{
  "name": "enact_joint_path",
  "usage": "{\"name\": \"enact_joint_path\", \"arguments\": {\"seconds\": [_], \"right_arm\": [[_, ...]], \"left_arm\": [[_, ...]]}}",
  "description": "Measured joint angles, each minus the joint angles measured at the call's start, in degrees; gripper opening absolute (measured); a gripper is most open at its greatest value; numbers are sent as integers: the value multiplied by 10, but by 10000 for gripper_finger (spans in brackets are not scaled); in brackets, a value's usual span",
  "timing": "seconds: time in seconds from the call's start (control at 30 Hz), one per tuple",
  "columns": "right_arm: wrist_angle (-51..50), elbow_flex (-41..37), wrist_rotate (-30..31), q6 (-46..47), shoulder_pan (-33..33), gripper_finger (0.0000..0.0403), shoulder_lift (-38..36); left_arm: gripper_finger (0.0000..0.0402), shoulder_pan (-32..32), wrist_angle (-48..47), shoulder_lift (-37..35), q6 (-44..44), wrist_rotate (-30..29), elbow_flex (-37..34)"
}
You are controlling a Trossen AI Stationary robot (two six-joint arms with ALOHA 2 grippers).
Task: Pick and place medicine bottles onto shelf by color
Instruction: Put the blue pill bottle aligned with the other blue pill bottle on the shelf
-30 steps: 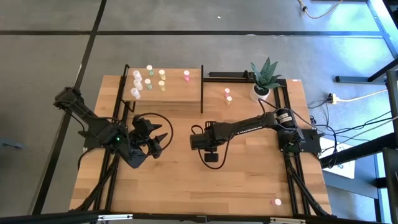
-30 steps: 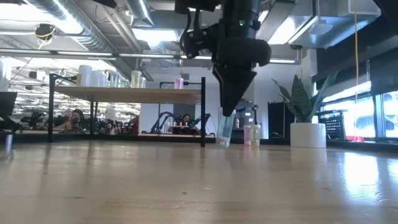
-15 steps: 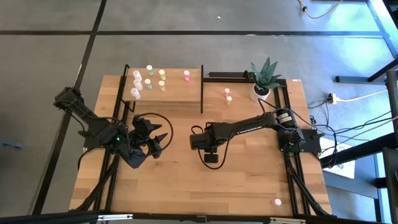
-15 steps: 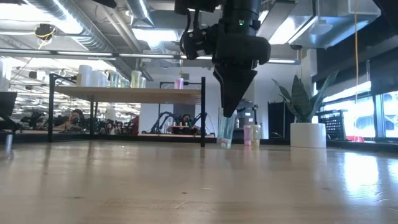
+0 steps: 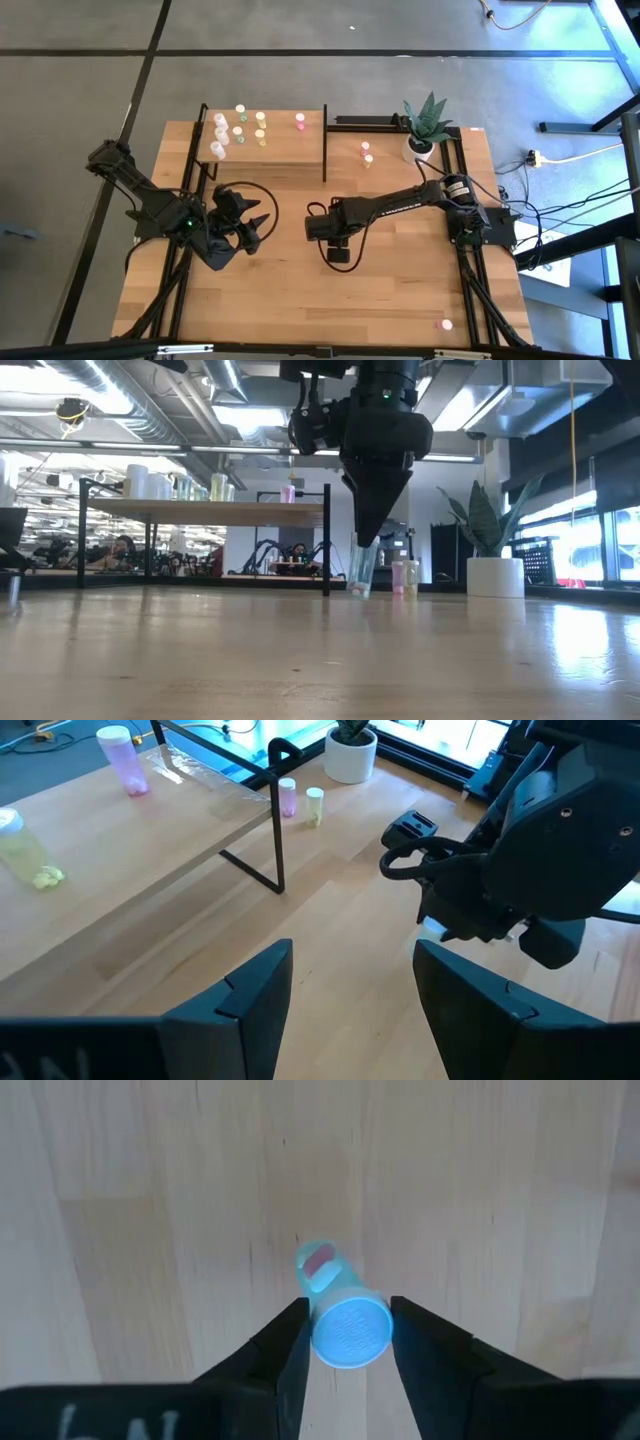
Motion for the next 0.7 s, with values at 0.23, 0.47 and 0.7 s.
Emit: {"name": "enact_joint_path", "arguments": {"seconds": [0.23,0.47,0.7], "right_arm": [[7,0,29,1,0,138,0],[7,0,30,1,0,124,0],[1,0,30,-2,0,148,0]], "left_arm": [[202,0,0,0,13,0,0],[202,0,0,0,13,0,0],[202,0,0,0,13,0,0]]}}
